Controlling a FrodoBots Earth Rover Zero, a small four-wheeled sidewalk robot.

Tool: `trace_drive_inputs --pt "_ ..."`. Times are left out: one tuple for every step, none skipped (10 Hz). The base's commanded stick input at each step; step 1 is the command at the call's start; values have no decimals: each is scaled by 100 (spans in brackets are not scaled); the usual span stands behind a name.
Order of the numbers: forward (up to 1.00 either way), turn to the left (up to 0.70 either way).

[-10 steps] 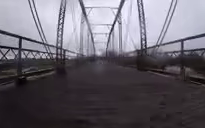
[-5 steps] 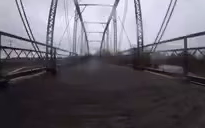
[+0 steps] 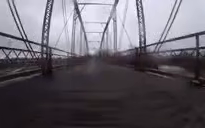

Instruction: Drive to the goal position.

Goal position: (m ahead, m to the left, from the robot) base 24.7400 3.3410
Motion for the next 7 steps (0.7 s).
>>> trace_drive_inputs --pt "100 0" --pt "100 0" --pt "100 0" --pt "100 0" --pt "100 0" --pt "100 -3" --pt "100 -6"
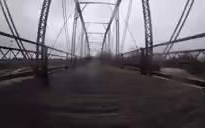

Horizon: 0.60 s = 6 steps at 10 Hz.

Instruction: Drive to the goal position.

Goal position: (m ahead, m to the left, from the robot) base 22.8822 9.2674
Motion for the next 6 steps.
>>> trace_drive_inputs --pt "100 -17" --pt "100 -22" --pt "100 -24" --pt "100 -19" --pt "100 -8" --pt "100 0"
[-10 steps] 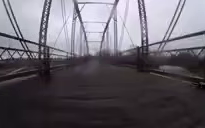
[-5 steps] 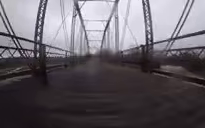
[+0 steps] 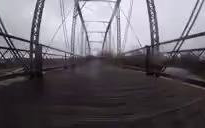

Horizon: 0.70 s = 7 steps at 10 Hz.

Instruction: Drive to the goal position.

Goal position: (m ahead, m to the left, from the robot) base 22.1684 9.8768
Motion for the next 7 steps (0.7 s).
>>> trace_drive_inputs --pt "100 -4" --pt "100 -9" --pt "100 -21" --pt "100 -33" --pt "100 -30" --pt "100 -6" --pt "100 -1"
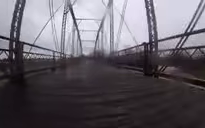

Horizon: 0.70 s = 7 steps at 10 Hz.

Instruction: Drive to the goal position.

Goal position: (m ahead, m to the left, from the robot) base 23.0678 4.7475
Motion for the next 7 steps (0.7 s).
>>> trace_drive_inputs --pt "100 0" --pt "100 0" --pt "100 0" --pt "100 0" --pt "100 0" --pt "100 0" --pt "100 0"
